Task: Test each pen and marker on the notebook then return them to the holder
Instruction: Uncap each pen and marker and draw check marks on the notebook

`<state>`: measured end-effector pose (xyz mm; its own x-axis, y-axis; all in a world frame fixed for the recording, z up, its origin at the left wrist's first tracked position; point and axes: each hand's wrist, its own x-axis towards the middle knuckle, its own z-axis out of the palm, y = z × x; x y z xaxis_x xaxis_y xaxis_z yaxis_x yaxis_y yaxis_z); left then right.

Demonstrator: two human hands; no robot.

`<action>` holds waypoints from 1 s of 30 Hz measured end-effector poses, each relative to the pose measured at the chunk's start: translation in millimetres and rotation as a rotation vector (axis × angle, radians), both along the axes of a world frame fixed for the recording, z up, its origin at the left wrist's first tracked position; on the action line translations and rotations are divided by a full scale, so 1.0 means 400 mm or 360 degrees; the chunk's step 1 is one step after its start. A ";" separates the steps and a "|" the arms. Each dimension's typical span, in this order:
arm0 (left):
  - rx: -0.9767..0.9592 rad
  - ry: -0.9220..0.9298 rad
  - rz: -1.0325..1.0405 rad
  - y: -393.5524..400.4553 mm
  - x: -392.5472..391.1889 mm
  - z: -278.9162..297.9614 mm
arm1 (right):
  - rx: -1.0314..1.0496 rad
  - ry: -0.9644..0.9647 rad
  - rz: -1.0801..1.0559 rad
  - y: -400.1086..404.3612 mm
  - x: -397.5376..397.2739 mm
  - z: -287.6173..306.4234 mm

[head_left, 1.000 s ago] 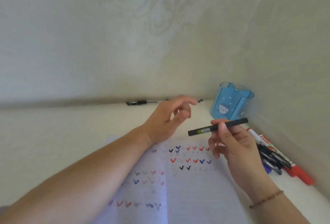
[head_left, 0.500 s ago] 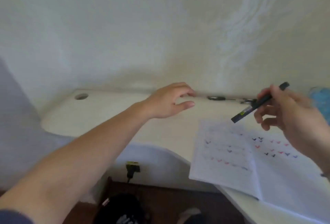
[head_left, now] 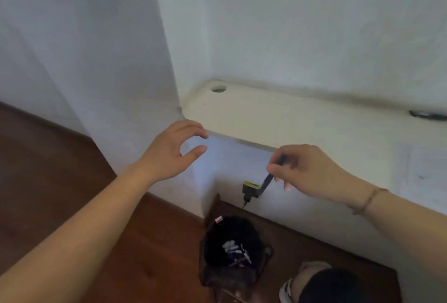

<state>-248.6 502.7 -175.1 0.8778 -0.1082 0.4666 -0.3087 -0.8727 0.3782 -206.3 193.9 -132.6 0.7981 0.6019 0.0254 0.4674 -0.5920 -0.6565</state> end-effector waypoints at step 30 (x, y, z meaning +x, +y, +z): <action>0.1067 0.0986 -0.1697 -1.213 0.397 0.270 | -0.0912 -0.0566 -0.1396 -0.978 0.339 0.035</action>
<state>-89.9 17.3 -67.1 0.2746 -0.8892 -0.3660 -0.8671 -0.3935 0.3054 -70.7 -197.3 -118.6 0.9561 -0.1728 0.2367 -0.1553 -0.9837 -0.0908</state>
